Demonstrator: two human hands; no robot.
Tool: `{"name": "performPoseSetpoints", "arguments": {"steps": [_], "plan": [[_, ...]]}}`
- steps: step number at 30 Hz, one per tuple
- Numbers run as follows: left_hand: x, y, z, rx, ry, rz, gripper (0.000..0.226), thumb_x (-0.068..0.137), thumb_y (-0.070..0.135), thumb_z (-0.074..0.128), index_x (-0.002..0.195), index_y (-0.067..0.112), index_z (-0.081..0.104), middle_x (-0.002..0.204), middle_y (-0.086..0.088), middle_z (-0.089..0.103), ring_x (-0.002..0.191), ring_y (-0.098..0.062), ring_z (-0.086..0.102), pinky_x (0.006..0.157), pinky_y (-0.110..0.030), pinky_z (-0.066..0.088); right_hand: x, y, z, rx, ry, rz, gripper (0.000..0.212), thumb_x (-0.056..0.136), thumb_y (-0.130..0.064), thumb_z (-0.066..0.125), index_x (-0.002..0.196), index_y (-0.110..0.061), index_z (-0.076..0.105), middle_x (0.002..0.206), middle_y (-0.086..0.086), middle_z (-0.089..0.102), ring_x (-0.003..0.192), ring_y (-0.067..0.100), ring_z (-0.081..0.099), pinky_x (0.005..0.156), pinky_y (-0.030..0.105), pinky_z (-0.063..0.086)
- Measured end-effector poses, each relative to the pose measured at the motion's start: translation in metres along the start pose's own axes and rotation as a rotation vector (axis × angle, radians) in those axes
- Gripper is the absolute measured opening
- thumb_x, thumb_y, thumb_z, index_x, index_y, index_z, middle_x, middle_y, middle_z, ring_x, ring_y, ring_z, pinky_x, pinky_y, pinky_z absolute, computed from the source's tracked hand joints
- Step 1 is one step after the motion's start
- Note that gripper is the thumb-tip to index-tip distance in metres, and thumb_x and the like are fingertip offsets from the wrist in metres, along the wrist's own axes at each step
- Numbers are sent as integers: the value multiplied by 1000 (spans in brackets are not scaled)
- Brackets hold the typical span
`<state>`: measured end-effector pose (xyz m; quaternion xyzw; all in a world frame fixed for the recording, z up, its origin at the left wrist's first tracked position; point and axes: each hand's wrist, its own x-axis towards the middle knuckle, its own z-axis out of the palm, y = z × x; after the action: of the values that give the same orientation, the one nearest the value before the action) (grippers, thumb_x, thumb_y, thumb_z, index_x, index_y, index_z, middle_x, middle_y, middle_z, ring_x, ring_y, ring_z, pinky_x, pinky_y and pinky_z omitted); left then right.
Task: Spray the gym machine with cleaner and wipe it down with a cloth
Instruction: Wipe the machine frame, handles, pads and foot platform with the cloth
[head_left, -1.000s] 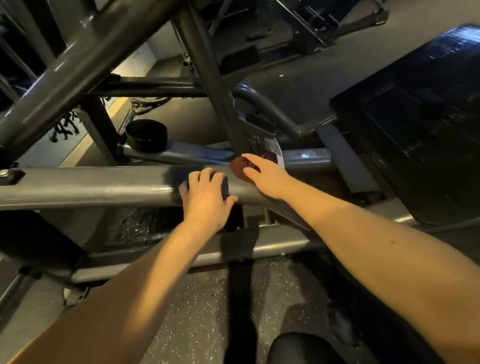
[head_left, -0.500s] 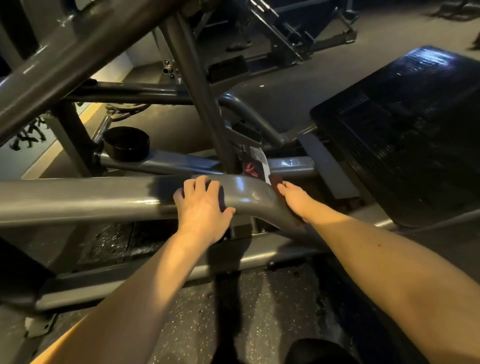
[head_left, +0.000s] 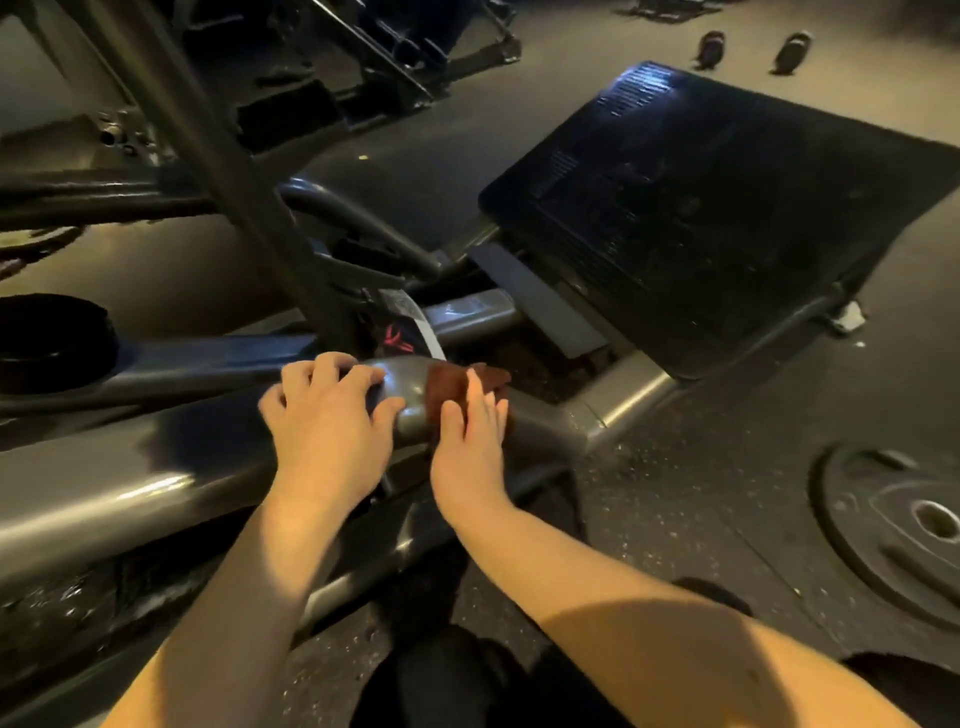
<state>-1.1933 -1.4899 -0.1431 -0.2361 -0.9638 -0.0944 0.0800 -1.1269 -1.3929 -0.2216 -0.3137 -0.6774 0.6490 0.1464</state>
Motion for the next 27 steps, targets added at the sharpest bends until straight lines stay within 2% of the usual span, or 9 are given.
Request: {"name": "performPoseSetpoints", "arguments": {"steps": [2, 6, 9, 13, 15, 18, 22, 24, 27], "plan": [[-2, -1, 4, 19, 22, 32, 40, 98, 44, 59, 134, 26, 63, 143, -3, 50, 135, -32, 33, 112, -53, 24, 4, 8, 0, 94, 32, 11, 53, 112, -37, 36, 161, -45, 18, 171, -16, 3, 157, 6, -9, 129, 43, 8], [1, 2, 5, 33, -7, 14, 43, 97, 42, 59, 136, 23, 61, 144, -6, 48, 136, -33, 33, 112, -53, 24, 27, 32, -14, 175, 148, 90, 49, 107, -48, 39, 156, -52, 30, 171, -12, 9, 159, 19, 11, 126, 53, 24], [4, 5, 6, 41, -11, 21, 42, 98, 43, 58, 136, 26, 59, 147, -3, 46, 138, -31, 31, 113, -51, 22, 47, 56, -39, 160, 171, 212, 50, 110, -43, 38, 159, -43, 30, 170, -3, 19, 156, 26, 23, 125, 49, 24], [12, 17, 13, 82, -13, 109, 39, 98, 47, 56, 130, 26, 64, 142, -1, 50, 134, -29, 34, 109, -50, 25, 58, 61, -53, 51, 107, 253, 48, 109, -46, 36, 157, -47, 32, 164, 0, 34, 146, 27, 41, 108, 43, 46], [16, 24, 15, 106, -20, 109, 39, 97, 47, 56, 128, 24, 65, 140, -1, 53, 132, -29, 36, 108, -49, 26, 52, 46, -44, -44, 59, 145, 47, 109, -46, 35, 156, -48, 32, 164, -1, 34, 146, 25, 40, 117, 51, 39], [19, 27, 18, 65, -6, 75, 37, 97, 44, 60, 128, 26, 66, 141, 1, 52, 134, -27, 34, 110, -48, 22, 44, 24, -36, -143, -87, -46, 46, 110, -44, 32, 155, -46, 29, 165, -9, 30, 155, 19, 24, 125, 60, 21], [20, 26, 26, 58, 65, 71, 34, 94, 42, 63, 123, 25, 70, 139, 1, 54, 132, -28, 33, 111, -49, 22, 56, 20, -55, -340, -226, -164, 49, 111, -43, 31, 159, -38, 28, 160, -2, 41, 151, 19, 33, 123, 54, 27], [20, 24, 31, 73, 92, 70, 35, 93, 44, 64, 120, 24, 71, 136, 1, 56, 130, -28, 35, 110, -49, 24, 70, 29, -68, -364, -259, -142, 49, 111, -46, 31, 159, -38, 30, 157, 1, 45, 145, 22, 40, 122, 46, 31], [21, 25, 38, 117, 125, 80, 38, 91, 51, 63, 118, 27, 72, 132, 1, 59, 127, -27, 36, 107, -48, 24, 117, 69, -93, -367, -232, 18, 50, 110, -50, 32, 159, -39, 33, 159, 6, 44, 146, 30, 40, 120, 43, 28]]}}
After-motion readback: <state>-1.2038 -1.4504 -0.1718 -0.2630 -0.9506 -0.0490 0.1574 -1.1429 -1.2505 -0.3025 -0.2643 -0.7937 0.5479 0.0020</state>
